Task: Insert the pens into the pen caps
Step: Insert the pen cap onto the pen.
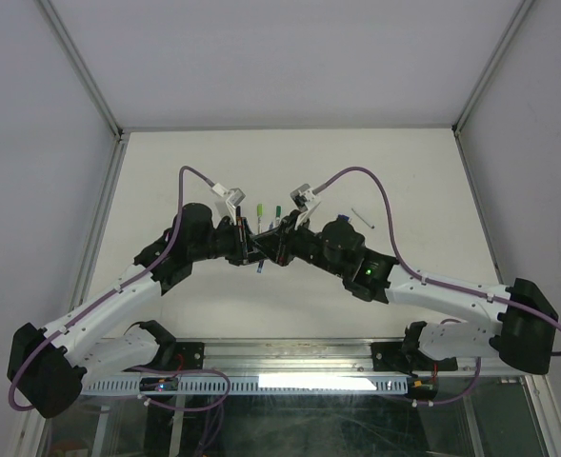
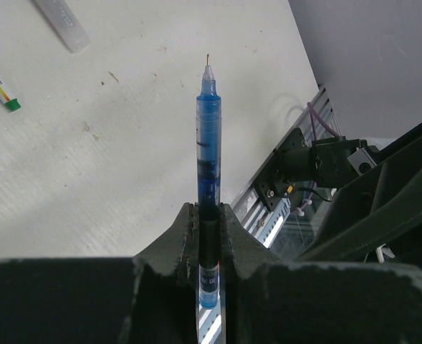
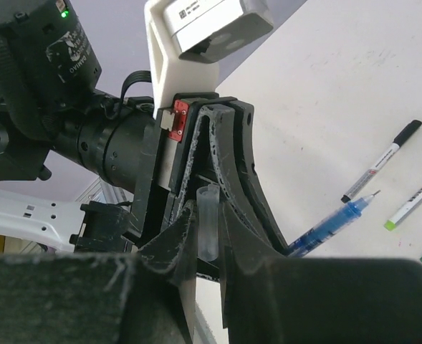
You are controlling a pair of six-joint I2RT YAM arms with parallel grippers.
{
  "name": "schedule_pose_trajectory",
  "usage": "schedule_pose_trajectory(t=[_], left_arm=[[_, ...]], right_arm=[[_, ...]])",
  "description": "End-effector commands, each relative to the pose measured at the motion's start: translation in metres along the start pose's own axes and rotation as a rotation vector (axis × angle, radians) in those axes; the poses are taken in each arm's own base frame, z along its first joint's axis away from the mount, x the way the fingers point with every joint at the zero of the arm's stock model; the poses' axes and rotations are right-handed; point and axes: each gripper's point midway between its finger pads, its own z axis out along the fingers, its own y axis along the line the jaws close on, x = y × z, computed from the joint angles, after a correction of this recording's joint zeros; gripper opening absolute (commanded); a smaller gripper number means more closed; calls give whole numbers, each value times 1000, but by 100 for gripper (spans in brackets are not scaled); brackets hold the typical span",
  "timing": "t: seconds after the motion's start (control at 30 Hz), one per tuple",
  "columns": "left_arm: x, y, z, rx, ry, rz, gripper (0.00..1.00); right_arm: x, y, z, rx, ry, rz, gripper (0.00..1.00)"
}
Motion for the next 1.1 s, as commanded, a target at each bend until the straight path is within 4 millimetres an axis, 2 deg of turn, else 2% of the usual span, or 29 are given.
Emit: schedule_pose_trajectory(t=[0.0,0.33,0.67,1.07], left_arm=[[-16,-24,-5,96,-49,33,0],[-19,-32,-9,121,-55,40,0],[-20,-34,-9,126,-56,48,0],[-23,-39,-12,147,-64,60,0]], right_arm=[[-31,23,5,-83,-85,-21,0],[-19,5,6,9,-30,-45,1],[-3,-1,13,46,95,-81,3],[19,-3,7,37,200,-100,4]])
